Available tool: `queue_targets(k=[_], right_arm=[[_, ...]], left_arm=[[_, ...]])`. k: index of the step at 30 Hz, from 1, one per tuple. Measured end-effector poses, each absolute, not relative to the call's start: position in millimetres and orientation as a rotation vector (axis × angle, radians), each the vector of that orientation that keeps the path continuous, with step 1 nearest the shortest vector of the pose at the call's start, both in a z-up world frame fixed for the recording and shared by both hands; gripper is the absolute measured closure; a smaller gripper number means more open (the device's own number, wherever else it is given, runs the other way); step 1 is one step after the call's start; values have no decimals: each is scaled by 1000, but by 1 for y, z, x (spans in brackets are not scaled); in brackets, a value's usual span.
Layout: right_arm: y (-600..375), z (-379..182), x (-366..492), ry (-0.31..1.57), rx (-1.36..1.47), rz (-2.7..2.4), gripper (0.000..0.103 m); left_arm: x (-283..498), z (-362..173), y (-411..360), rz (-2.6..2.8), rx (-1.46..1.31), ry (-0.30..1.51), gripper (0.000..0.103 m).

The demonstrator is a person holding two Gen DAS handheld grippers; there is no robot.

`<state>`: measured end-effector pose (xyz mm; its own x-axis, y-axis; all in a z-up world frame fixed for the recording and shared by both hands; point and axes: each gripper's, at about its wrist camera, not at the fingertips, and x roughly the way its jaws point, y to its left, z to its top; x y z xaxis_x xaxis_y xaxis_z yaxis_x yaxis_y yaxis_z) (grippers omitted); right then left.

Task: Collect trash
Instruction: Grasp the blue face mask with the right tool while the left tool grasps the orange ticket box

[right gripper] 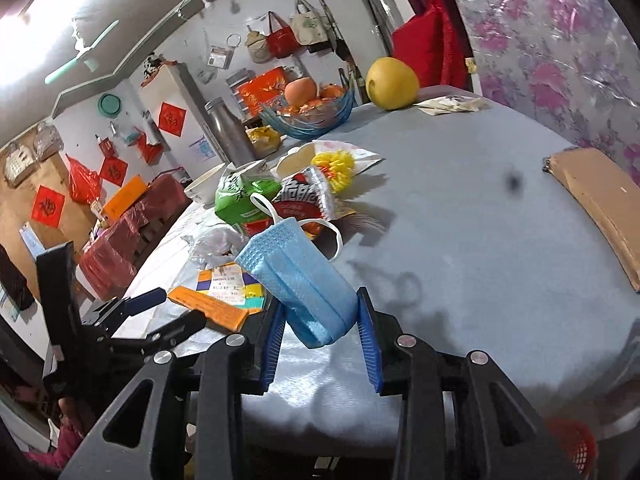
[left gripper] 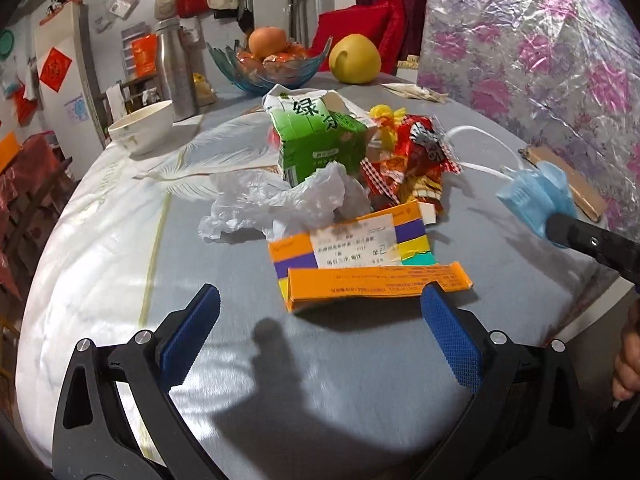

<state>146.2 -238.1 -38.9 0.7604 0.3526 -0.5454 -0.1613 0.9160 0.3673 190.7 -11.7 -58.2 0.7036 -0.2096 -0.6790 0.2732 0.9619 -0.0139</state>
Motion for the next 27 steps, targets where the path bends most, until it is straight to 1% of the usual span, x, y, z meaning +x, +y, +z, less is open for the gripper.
queue_targets(k=[4, 10, 15, 18, 21, 27], right_arm=[[-246, -40, 146, 649, 338, 282, 67], [-255, -39, 143, 641, 353, 270, 67], [-263, -41, 142, 644, 376, 265, 66], [-264, -43, 142, 649, 389, 272, 66], [-263, -44, 141, 648, 384, 275, 66], [-262, -44, 142, 653, 380, 275, 65]], left_arm=[[191, -57, -24, -355, 58, 766, 6], [181, -63, -63, -446, 122, 774, 6], [168, -56, -58, -533, 90, 767, 6], [167, -50, -49, -459, 156, 721, 6], [183, -47, -38, -425, 177, 710, 6], [222, -61, -39, -473, 168, 814, 6]])
